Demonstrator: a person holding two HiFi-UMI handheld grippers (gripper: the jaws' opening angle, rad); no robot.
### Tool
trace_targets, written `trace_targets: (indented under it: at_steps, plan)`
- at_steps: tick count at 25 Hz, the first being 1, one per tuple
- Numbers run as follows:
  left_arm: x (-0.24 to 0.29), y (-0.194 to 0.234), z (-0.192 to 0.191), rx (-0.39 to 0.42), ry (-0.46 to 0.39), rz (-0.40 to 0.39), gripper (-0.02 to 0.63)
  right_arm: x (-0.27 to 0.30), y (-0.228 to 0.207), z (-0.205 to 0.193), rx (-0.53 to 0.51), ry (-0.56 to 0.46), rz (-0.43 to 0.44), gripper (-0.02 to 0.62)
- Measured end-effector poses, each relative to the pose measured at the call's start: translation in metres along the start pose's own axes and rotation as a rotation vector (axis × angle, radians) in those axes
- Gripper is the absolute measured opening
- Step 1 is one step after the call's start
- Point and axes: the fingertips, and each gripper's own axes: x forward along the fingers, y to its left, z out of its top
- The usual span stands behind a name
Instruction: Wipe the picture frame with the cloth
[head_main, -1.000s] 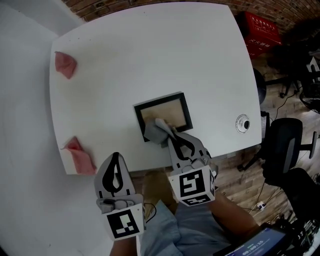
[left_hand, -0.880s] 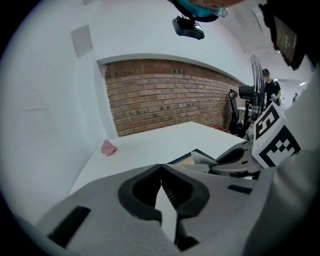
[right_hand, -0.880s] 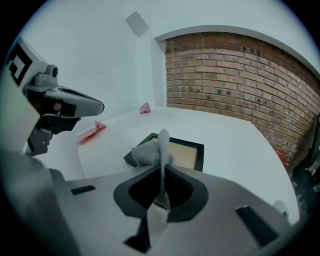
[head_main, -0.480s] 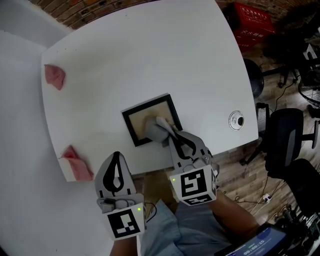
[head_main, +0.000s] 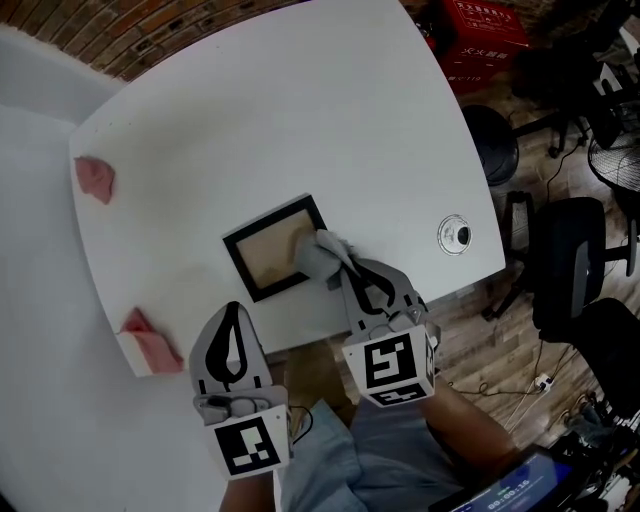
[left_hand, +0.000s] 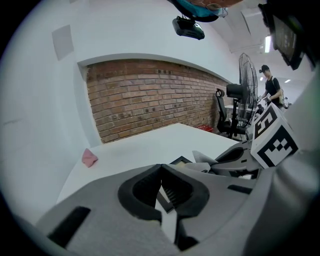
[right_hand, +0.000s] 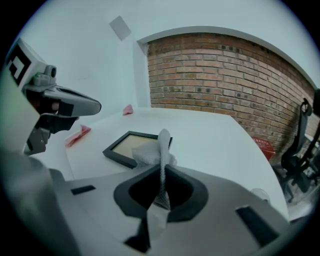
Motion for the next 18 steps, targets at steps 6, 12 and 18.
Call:
trace_targets:
  at_steps: [6, 12, 18]
  plan:
    - [-0.002, -0.017, 0.016, 0.024, -0.030, -0.026, 0.009, -0.020, -0.027, -0.004, 0.031, -0.008, -0.063, 0.025]
    - [-0.021, -0.044, 0.050, 0.043, -0.104, -0.039, 0.009, -0.061, -0.048, 0.008, 0.078, -0.082, -0.093, 0.025]
    - [-0.043, -0.053, 0.105, 0.061, -0.248, -0.006, 0.009, -0.105, -0.075, 0.060, 0.067, -0.242, -0.136, 0.024]
